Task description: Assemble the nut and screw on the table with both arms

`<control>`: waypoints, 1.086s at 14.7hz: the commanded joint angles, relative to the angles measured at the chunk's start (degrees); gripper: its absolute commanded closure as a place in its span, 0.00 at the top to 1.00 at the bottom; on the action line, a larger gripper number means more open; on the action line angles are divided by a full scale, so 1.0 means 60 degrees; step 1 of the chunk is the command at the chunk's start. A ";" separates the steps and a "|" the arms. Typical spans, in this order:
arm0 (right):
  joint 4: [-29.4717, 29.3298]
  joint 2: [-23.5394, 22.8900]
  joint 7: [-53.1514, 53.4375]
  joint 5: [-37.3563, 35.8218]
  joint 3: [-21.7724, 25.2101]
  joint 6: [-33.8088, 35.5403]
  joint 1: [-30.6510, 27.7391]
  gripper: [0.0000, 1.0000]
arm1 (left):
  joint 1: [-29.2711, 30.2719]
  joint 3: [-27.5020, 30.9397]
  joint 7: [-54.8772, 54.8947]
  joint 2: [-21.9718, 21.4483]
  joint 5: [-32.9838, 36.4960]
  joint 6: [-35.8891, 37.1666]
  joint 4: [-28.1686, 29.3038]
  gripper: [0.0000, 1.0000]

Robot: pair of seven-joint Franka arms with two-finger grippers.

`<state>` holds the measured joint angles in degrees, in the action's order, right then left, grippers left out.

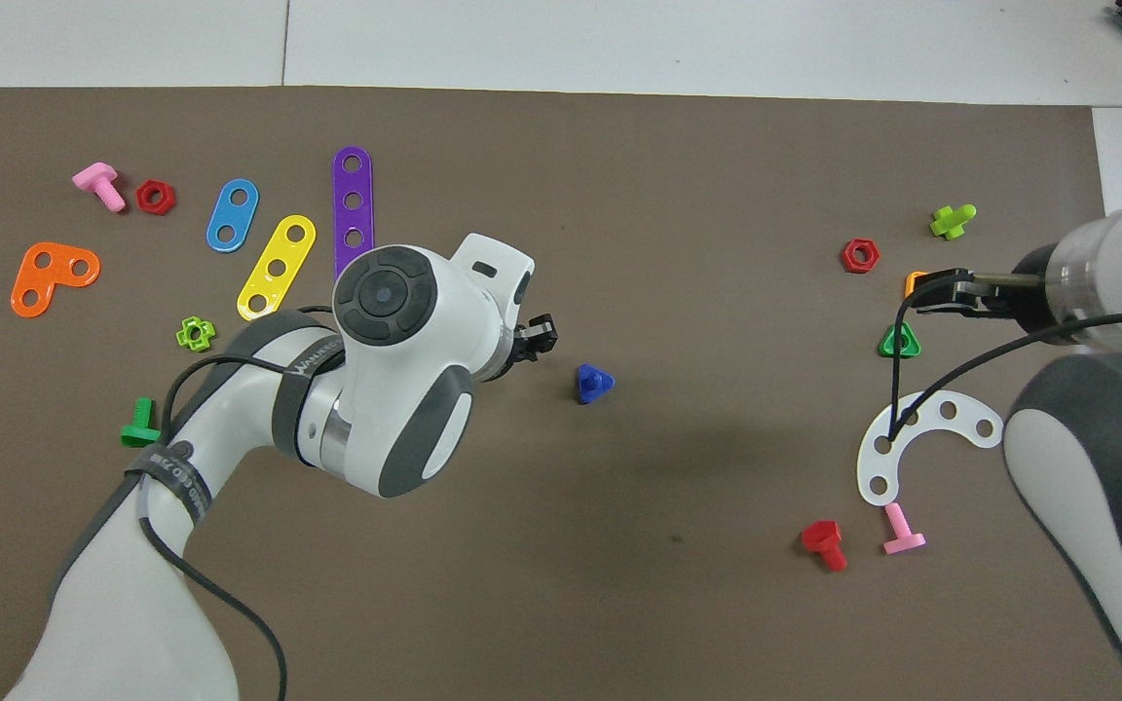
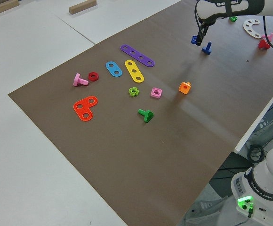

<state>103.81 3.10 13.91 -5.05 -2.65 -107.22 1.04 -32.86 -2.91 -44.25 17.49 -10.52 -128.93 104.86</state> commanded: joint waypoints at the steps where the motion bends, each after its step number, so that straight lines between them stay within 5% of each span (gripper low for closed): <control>1: -0.0908 -0.0151 -0.0428 0.0386 -0.0101 0.0772 -0.0334 1.00 | -0.0528 0.0163 -0.0389 0.0381 -0.0224 -0.0177 -0.0337 0.00; 7: -0.2477 -0.0664 -0.0472 0.0402 -0.0145 0.2239 -0.0452 1.00 | -0.1130 0.0163 -0.0814 0.0483 -0.0430 -0.0206 -0.0512 0.00; 16: -0.1965 -0.0517 -0.0706 0.0753 -0.0130 0.2386 -0.0437 1.00 | -0.1350 0.0177 -0.1019 0.1128 -0.0371 -0.0616 -0.0806 0.00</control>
<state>91.44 -0.24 11.63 -1.63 -2.94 -93.00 -0.66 -39.74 -2.91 -49.77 22.61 -11.96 -131.89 101.44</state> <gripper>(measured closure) 0.000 0.542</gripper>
